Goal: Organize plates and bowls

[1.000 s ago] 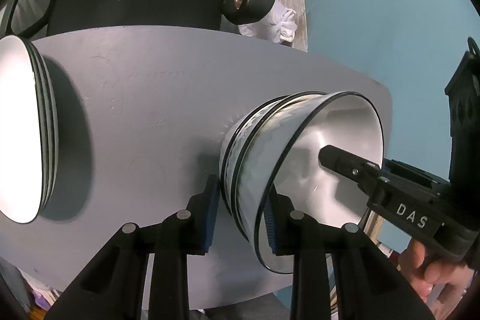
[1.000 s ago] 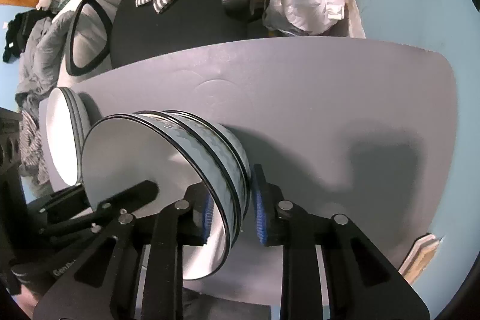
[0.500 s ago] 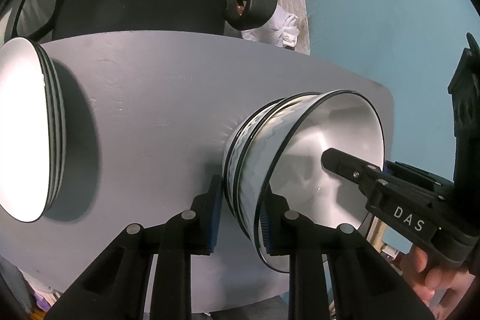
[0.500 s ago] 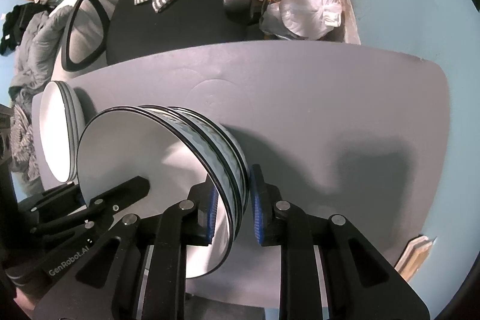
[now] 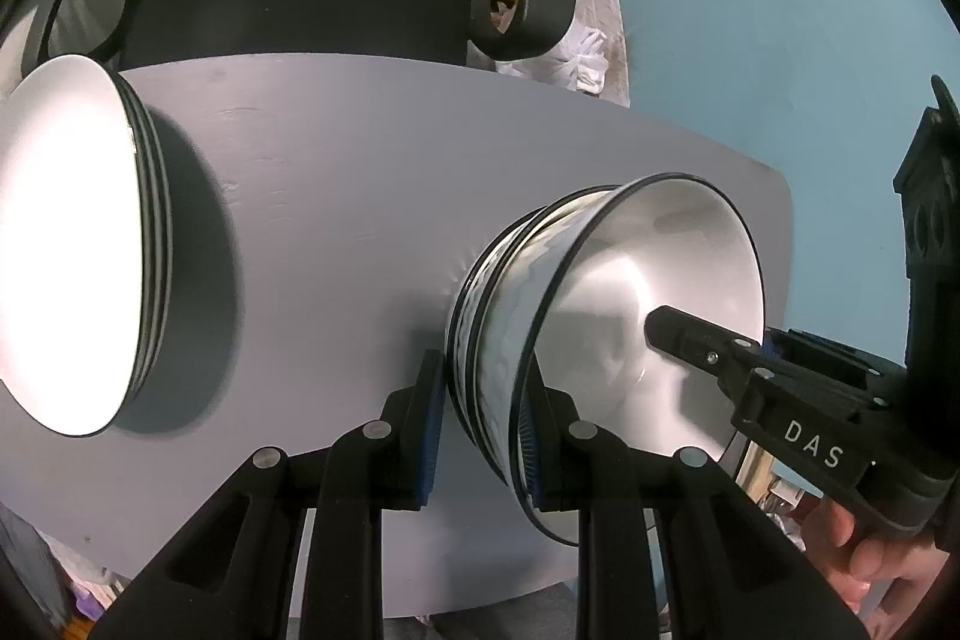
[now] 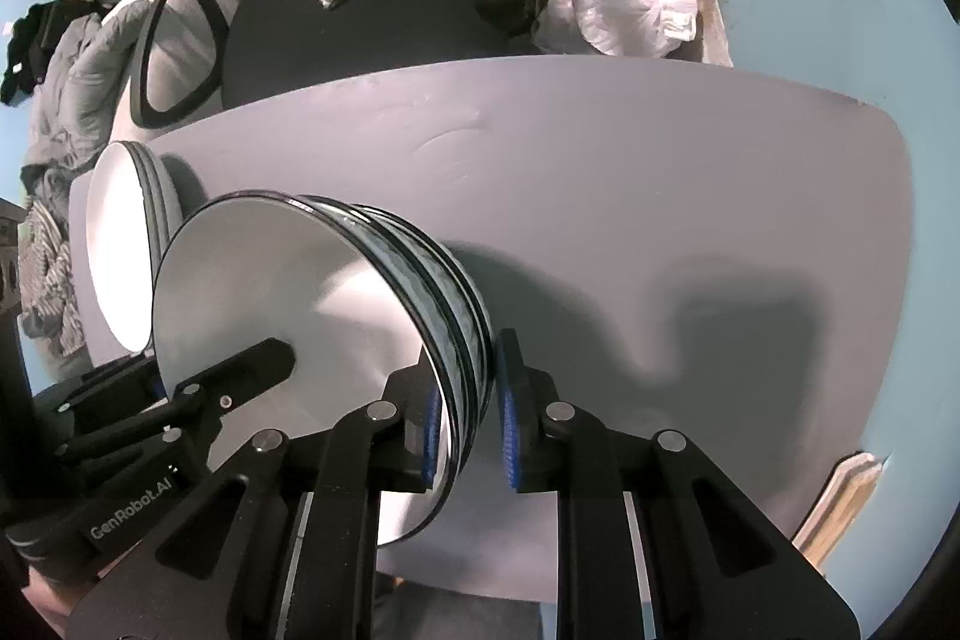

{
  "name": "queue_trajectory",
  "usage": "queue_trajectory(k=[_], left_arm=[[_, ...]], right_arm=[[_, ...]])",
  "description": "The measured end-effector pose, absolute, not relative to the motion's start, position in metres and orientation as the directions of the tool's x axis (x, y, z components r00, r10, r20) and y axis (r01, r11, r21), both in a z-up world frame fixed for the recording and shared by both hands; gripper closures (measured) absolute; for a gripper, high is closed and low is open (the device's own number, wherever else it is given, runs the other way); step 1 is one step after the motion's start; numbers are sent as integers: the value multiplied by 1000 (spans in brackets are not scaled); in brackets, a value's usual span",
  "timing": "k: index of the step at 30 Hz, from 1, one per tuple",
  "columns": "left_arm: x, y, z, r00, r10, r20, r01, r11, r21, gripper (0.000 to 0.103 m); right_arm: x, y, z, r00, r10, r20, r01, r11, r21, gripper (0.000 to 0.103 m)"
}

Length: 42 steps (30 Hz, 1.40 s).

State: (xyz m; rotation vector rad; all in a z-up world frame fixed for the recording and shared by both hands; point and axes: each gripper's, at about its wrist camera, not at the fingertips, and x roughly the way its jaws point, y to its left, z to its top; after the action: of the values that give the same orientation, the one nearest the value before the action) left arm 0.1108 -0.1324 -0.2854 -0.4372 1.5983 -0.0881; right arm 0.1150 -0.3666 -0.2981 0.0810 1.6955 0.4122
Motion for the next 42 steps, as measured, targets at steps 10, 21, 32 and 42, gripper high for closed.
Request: queue_trajectory(k=[10,21,32,42], left_arm=[[104,-125,-284,-2,-322,-947,-223,923,-314,81],[99,-110,-268,35,-309,-950,-225,924,-309,81],[89,-84,-243,90,-284,-954,-242,923,-298,81],[77,-47,-220,143,-264,-954,-283,913,-295,81]], right_arm=[[108,-352,-294,-166,268,-949,-202,933,299,86],[101,-331,-278,-139,266,-954,-224,930,292,86],[99,-295,-249,-101,268,-958,-270,920,285,86],[103,-247,-222,-70,269,-961,-327,903,277,86]])
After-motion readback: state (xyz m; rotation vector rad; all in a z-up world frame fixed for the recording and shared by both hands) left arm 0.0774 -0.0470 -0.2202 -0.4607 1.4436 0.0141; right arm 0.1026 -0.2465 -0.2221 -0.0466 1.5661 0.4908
